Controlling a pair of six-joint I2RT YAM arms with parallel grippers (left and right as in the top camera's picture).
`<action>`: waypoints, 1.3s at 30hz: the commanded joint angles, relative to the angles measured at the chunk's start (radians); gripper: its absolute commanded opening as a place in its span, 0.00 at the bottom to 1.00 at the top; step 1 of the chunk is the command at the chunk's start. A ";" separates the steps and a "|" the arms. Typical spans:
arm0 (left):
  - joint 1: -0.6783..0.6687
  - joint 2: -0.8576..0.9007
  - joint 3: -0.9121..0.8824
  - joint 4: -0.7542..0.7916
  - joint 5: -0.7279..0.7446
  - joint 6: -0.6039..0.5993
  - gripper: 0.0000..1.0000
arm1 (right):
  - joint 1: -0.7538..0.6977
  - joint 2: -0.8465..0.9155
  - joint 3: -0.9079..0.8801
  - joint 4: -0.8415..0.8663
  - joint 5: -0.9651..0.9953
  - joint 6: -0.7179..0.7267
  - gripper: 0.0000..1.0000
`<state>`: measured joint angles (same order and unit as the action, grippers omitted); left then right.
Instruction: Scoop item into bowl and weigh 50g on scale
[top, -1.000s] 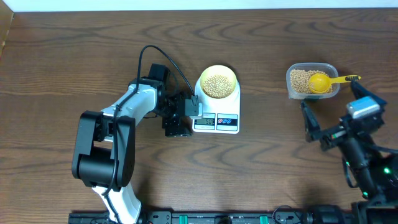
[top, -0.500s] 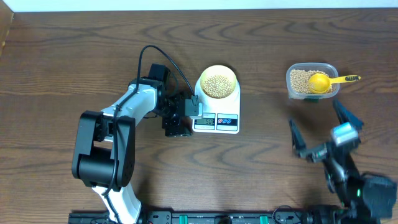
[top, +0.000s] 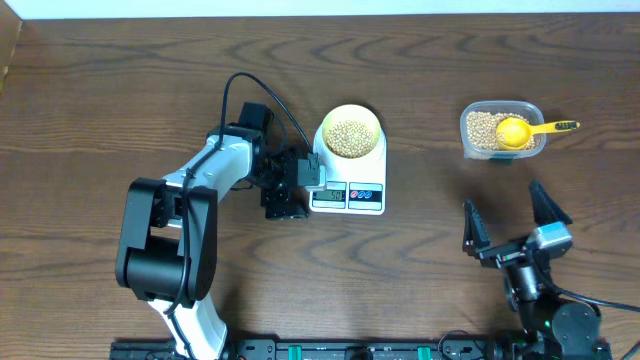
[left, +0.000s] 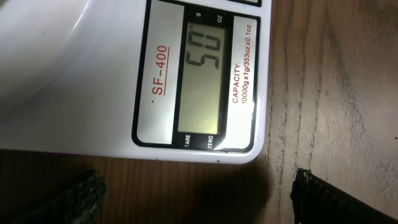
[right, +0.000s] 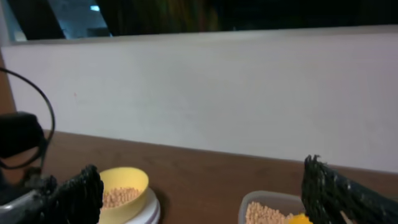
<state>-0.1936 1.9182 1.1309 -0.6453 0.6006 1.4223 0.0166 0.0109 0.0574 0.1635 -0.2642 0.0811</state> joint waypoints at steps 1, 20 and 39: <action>-0.002 0.006 -0.011 0.000 0.013 0.017 0.98 | 0.002 -0.006 -0.052 -0.023 0.037 0.034 0.99; -0.002 0.006 -0.011 0.000 0.012 0.017 0.98 | 0.002 -0.004 -0.052 -0.220 0.042 0.034 0.99; -0.002 0.006 -0.011 0.000 0.013 0.017 0.98 | 0.002 -0.004 -0.052 -0.220 0.042 0.034 0.99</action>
<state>-0.1936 1.9182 1.1309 -0.6449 0.6006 1.4223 0.0166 0.0120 0.0067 -0.0509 -0.2306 0.1028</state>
